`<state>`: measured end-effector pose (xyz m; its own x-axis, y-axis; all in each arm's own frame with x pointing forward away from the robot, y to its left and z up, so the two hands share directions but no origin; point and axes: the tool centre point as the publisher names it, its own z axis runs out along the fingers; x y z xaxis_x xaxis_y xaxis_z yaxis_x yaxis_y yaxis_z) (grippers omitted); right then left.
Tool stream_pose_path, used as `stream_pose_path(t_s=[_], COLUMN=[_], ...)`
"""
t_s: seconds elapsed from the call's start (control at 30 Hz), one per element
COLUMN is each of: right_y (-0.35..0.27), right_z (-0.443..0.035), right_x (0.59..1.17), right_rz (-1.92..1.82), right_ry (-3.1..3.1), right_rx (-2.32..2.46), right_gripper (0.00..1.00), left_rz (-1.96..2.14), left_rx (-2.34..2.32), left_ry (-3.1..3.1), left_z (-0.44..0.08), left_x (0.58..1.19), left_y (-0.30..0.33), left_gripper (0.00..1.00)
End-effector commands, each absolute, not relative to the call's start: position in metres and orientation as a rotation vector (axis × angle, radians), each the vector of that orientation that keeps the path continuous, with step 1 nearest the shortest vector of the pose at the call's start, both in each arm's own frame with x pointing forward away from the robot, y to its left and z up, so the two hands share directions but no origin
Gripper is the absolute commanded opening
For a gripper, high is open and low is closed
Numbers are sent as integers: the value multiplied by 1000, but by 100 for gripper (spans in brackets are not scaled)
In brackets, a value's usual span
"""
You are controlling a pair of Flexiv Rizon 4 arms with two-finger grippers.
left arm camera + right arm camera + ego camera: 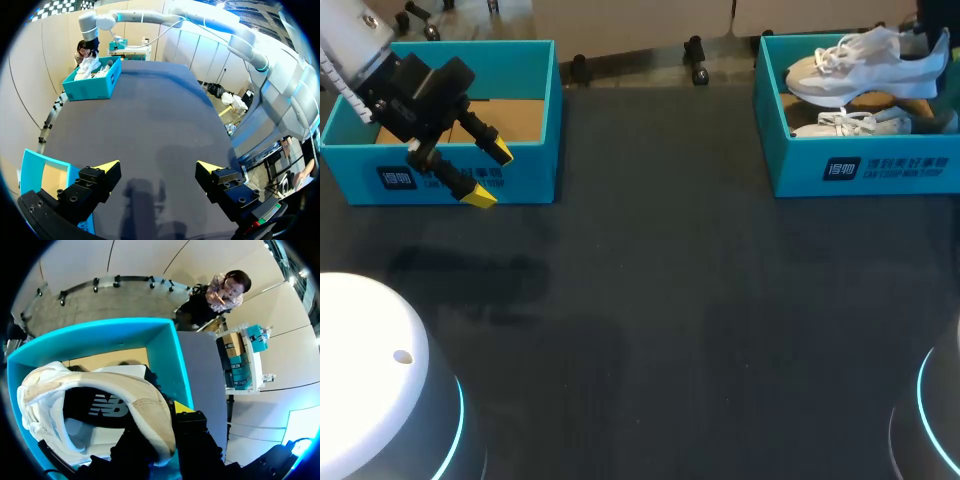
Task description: Take the shoe out of the shoebox, open the shoe tongue, remove and reinsert the insole, then place the shoe into the shoebox
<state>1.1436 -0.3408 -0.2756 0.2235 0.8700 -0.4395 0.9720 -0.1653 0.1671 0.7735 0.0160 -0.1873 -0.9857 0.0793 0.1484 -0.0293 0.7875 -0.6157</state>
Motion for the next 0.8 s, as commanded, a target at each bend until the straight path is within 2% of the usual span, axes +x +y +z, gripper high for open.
stream_pose_path(t_s=[0.03,0.8], right_y=[-344,-348], right_z=[-286,-327], right_x=[1149,1164], right_rz=[-346,-336], right_ry=[1702,1737], right_rx=[2089,2088], right_gripper=[0,0], left_rz=[969,969], left_rx=[-41,-41], left_ry=[-2811,-2811], left_z=[-187,-187], left_x=[774,774], left_y=[16,16], left_gripper=[100,100])
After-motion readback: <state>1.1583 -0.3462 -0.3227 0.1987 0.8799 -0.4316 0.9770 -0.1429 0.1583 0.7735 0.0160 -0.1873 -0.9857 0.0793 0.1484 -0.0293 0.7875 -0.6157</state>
